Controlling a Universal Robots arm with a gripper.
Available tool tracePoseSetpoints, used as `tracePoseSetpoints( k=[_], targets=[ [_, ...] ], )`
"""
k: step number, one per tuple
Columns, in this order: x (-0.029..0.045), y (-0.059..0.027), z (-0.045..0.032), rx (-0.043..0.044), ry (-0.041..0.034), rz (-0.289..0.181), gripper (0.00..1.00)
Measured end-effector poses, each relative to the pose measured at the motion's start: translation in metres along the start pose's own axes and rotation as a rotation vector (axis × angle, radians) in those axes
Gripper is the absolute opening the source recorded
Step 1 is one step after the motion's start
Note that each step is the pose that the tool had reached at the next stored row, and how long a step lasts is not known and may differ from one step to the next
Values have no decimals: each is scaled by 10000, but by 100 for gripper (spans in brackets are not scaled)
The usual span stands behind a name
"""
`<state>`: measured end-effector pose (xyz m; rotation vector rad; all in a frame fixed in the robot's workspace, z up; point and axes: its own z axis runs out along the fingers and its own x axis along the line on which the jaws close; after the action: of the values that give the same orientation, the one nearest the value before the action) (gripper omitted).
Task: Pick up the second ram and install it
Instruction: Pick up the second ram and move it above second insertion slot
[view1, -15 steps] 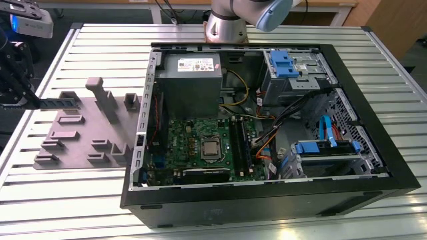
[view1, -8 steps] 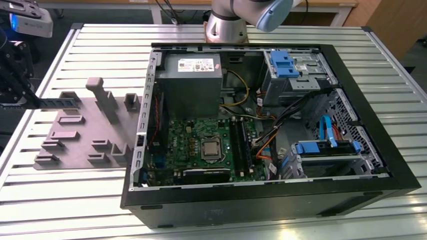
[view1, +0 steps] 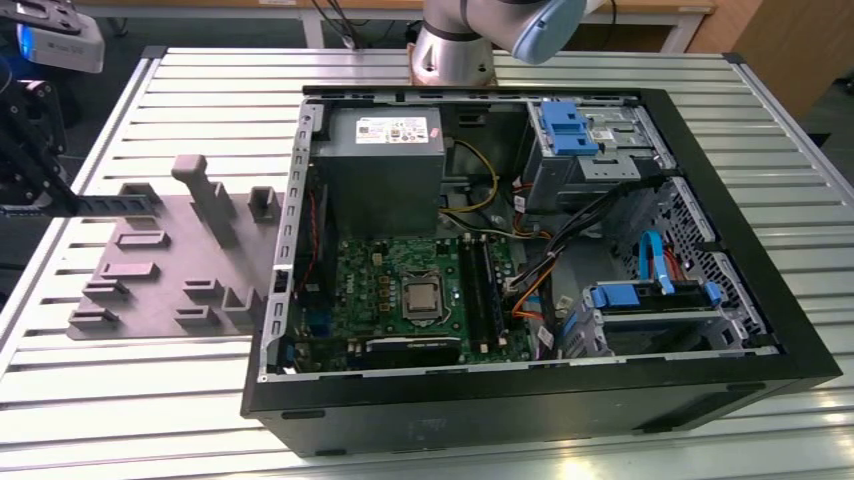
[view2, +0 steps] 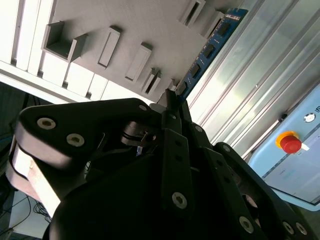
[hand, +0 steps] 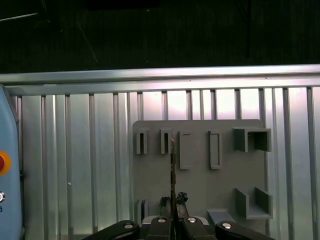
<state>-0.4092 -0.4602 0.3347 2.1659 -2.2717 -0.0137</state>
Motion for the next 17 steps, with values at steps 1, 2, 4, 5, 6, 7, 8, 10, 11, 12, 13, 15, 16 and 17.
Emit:
tracePoseSetpoints(
  k=[1,2,4,5,6,7,8,10,11,12,13,15,16,17],
  targets=[
    [0,0,-2,0,0,0,14],
    [0,0,-6,-1,1,0,14],
    [0,0,-14,-1,2,0,14],
    [0,0,-22,-2,2,0,14],
    [0,0,-31,-1,1,0,14],
    [0,0,-42,-1,1,-1,14],
    [0,1,-53,0,1,0,14],
    [0,1,-81,0,1,0,14],
    [-1,1,-94,0,1,0,14],
    [-1,1,-107,0,0,0,14],
    [-1,1,-118,-1,1,0,14],
    [0,1,-132,1,-1,0,14],
    [0,1,-139,0,0,0,14],
    [-1,1,-147,0,1,0,14]
  ],
)
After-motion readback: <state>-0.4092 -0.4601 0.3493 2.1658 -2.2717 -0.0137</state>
